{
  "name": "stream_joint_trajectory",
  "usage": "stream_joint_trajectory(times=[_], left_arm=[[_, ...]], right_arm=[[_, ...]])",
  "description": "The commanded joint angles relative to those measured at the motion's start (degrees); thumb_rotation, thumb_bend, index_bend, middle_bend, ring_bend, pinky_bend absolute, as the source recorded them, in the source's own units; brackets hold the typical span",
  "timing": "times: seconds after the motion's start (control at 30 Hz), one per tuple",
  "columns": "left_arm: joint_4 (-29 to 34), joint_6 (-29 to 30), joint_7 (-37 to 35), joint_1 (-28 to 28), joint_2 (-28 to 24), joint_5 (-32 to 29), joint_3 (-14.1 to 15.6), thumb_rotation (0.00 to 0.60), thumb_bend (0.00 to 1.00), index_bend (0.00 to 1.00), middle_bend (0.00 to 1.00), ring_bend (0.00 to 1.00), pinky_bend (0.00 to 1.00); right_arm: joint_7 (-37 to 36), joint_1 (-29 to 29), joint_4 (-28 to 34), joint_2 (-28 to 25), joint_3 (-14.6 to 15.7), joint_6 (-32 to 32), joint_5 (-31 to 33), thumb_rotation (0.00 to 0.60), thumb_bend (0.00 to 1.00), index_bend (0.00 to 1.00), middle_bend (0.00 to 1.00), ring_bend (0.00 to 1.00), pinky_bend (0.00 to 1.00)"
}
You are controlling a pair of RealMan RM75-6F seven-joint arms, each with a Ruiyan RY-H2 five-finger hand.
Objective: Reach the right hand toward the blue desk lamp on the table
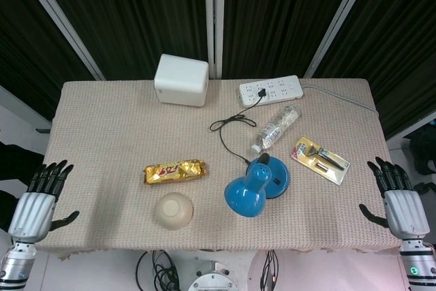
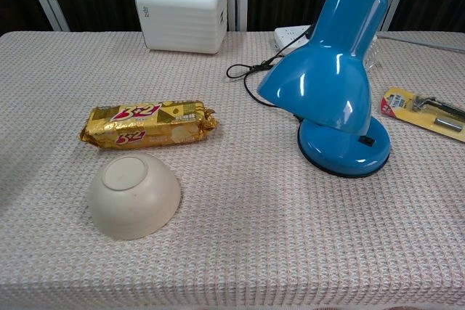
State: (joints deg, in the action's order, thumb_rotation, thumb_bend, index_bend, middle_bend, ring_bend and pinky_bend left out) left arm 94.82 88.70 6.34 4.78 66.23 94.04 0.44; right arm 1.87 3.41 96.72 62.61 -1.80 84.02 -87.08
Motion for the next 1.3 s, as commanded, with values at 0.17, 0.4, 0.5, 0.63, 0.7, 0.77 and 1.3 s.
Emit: stream_joint_trajectory(times=[0.17,0.4,0.5,0.63,0.7,0.77,1.3], left_arm=[[-0.1,-1.1,-0.3,0.5,0.0,-0.9,-0.4,0.600,0.07,0.00,0.00,0.00,0.00],[-2.2,-2.6,-1.4,1.3,1.9,-1.8,-0.6,0.600,0.07,0.00,0.00,0.00,0.00],[-2.8,-2.8,-1.6,1.3,2.2,-1.7,-0.4,0.600,0.07,0.00,0.00,0.00,0.00],[-3.1,-2.1,-2.3,1.0,1.9,-1.8,-0.5,0.600,0.07,0.00,0.00,0.00,0.00],[-3.2,-1.9,-2.5,0.9,1.7,-1.8,-0.4,0.600,0.07,0.00,0.00,0.00,0.00],[-3.2,-2.0,-2.7,0.9,1.5,-1.8,-0.4,0.600,0.07,0.00,0.00,0.00,0.00],[-3.4,-2.1,-3.4,0.9,1.5,-2.1,-0.3,0.600,0.07,0.00,0.00,0.00,0.00]], right_arm=[[1.0,1.0,0.1,0.1,0.3,-2.5,0.7,0.600,0.94,0.00,0.00,0.00,0.00],[3.7,4.8,1.8,0.8,2.3,-10.2,-1.3,0.600,1.00,0.00,0.30,0.31,0.41],[5.4,6.4,2.6,1.8,3.1,-12.9,-2.4,0.600,1.00,0.00,0.50,0.45,0.52],[7.8,8.2,3.5,3.2,3.4,-15.9,-2.4,0.600,1.00,0.00,0.68,0.59,0.62],[9.3,9.1,3.9,3.9,3.1,-17.4,-1.5,0.600,1.00,0.00,0.72,0.63,0.65],[11.2,10.3,4.5,4.4,2.7,-19.7,0.2,0.600,1.00,0.00,0.74,0.65,0.66],[23.8,19.6,5.5,10.5,-0.4,-31.6,16.2,0.600,0.98,0.00,0.81,0.70,0.70]])
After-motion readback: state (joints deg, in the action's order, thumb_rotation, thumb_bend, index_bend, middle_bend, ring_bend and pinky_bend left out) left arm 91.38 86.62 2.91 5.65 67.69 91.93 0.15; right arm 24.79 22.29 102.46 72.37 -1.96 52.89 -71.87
